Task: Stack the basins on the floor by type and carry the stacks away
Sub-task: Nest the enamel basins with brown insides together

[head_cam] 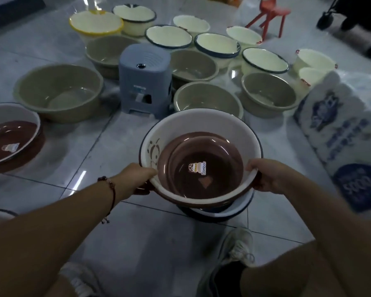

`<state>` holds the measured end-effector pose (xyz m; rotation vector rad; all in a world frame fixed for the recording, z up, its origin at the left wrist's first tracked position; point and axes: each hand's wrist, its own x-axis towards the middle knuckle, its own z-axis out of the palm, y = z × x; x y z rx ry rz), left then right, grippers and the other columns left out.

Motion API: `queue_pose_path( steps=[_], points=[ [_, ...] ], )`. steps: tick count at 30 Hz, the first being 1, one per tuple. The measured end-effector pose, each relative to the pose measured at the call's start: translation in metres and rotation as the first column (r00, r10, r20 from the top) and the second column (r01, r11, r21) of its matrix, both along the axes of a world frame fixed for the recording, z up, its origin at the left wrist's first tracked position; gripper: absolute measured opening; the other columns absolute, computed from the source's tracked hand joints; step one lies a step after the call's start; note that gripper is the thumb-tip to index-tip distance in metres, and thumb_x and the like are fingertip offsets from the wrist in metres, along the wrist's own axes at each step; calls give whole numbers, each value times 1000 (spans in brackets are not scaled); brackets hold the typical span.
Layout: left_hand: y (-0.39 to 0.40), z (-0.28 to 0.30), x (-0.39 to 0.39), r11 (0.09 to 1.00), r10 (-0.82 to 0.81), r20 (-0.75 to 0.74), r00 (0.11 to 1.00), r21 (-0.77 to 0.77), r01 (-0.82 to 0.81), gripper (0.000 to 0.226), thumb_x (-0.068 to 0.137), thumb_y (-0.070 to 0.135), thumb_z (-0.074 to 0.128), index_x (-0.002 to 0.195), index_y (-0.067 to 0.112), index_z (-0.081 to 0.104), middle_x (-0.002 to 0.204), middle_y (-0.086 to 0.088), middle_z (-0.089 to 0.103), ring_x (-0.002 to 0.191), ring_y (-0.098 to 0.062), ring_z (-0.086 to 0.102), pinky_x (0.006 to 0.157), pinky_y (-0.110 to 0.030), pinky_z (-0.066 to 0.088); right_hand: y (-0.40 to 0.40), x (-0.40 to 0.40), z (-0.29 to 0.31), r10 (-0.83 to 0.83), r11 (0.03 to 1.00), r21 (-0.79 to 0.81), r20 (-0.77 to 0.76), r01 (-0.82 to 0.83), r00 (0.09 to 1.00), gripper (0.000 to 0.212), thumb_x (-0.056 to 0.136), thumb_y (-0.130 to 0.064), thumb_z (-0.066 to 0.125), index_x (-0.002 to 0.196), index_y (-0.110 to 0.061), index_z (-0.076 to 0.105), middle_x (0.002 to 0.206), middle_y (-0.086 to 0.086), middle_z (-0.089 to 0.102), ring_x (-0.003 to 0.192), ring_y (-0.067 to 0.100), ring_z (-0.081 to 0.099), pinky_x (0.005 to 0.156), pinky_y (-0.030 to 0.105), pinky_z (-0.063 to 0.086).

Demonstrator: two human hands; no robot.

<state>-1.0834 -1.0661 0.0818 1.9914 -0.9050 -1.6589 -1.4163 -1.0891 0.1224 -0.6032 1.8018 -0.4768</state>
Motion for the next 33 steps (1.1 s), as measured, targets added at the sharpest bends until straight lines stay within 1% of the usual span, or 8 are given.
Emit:
queue_pose_path(
  steps=[6, 10, 13, 16, 18, 23, 28, 33],
  points=[
    [-26, -22, -49, 999, -39, -47, 998, -22, 38, 26, 92, 26, 69, 104, 3, 65, 90, -15, 73, 73, -23, 71, 57, -29, 57, 4, -37, -18, -141, 988, -77, -115, 133, 983, 3, 91, -5, 53, 89, -6, 54, 78, 11, 57, 66, 22, 56, 56, 30, 46],
    [-36, -45, -78, 997, -78, -35, 996, 16, 78, 32, 92, 31, 69, 107, 4, 64, 100, -18, 72, 90, -32, 72, 72, -38, 61, -3, -63, -43, -192, 980, -86, -205, 178, 960, 18, 93, -8, 55, 110, -3, 53, 98, 18, 60, 74, 26, 58, 55, 32, 47],
    [-39, -65, -83, 993, -103, 1, 995, 66, 102, 30, 95, 26, 64, 114, 2, 61, 103, -19, 70, 90, -33, 71, 67, -37, 60, -8, -65, -68, -119, 993, -29, -269, 115, 956, 24, 93, -6, 55, 115, 2, 53, 96, 21, 59, 77, 30, 59, 59, 33, 48],
    [-40, -76, -71, 986, -134, 77, 988, 107, 125, 29, 96, 21, 61, 115, -1, 60, 93, -18, 70, 74, -27, 67, 57, -31, 54, -11, -52, -92, -12, 999, 44, -308, 27, 951, 22, 94, -6, 53, 114, 3, 54, 82, 17, 55, 69, 29, 56, 61, 35, 45],
    [-41, -78, -61, 984, -156, 107, 982, 109, 144, 27, 97, 21, 60, 112, -1, 61, 88, -17, 69, 66, -23, 63, 58, -30, 54, -12, -43, -105, 71, 995, 85, -345, -44, 936, 29, 96, -7, 51, 122, 6, 54, 83, 16, 54, 77, 30, 55, 64, 34, 46],
    [-32, -79, -35, 979, -172, 134, 976, 129, 155, 25, 97, 20, 59, 111, -1, 60, 82, -14, 65, 61, -19, 58, 55, -30, 53, -19, -18, -120, 163, 974, 204, -353, -94, 921, 24, 94, -12, 51, 112, 4, 55, 94, 21, 59, 70, 27, 54, 51, 28, 38],
    [-12, -76, 12, 979, -168, 197, 966, 151, 139, 26, 97, 25, 59, 107, 1, 61, 84, -14, 68, 64, -21, 61, 58, -30, 54, -27, 25, -124, 296, 949, 215, -343, -232, 892, 17, 95, -13, 52, 103, 1, 54, 91, 18, 56, 65, 22, 49, 51, 27, 37],
    [28, -75, 74, 982, -109, 238, 965, 174, 68, 28, 96, 30, 61, 104, 3, 63, 86, -12, 69, 66, -20, 63, 58, -28, 54, -25, 83, -127, 385, 923, 141, -291, -359, 876, 23, 91, -13, 57, 111, 0, 58, 94, 17, 60, 72, 23, 54, 53, 27, 42]
  ],
)
